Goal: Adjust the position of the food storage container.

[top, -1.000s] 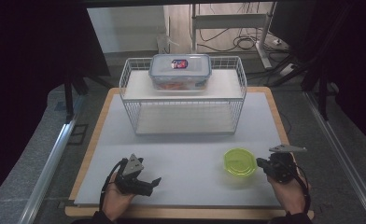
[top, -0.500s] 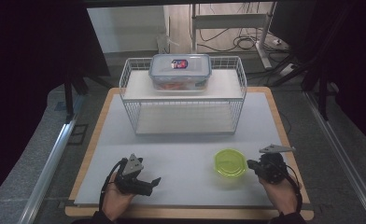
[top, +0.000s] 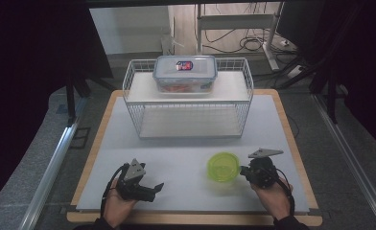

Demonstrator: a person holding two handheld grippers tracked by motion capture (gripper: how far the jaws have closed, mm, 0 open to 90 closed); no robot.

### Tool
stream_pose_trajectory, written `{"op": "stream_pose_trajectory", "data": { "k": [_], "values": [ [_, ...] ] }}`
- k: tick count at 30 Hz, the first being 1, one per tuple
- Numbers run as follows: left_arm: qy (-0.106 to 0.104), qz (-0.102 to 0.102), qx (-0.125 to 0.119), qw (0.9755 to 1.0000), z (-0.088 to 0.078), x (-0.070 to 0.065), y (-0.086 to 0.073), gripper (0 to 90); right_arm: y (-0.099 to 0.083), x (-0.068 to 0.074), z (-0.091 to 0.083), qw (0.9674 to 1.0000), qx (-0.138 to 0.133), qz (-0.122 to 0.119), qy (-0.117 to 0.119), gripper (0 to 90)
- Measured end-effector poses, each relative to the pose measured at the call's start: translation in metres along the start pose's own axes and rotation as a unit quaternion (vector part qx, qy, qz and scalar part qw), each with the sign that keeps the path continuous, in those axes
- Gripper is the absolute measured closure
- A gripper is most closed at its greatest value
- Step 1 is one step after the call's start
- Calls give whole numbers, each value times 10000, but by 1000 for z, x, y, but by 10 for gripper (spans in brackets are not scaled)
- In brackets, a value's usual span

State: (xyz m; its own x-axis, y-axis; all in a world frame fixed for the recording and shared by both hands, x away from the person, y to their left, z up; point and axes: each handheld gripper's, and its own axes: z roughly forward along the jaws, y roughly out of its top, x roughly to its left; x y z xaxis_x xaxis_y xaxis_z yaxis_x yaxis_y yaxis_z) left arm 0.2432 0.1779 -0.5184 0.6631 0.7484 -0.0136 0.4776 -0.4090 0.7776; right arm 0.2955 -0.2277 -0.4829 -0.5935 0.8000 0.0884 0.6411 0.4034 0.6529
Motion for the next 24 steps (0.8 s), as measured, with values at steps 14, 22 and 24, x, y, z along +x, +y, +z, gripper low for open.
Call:
{"op": "stream_pose_trajectory", "data": {
  "k": [14,22,24],
  "values": [
    [-7,1,-4,10000,0,0,0,29,-8,-18,4,9995,127,267,-51,889],
    [-5,9,11,10000,0,0,0,29,-11,-15,11,9992,217,329,114,892],
    [-5,3,14,10000,0,0,0,29,-13,-14,15,9988,248,375,209,893]
  ]
}}
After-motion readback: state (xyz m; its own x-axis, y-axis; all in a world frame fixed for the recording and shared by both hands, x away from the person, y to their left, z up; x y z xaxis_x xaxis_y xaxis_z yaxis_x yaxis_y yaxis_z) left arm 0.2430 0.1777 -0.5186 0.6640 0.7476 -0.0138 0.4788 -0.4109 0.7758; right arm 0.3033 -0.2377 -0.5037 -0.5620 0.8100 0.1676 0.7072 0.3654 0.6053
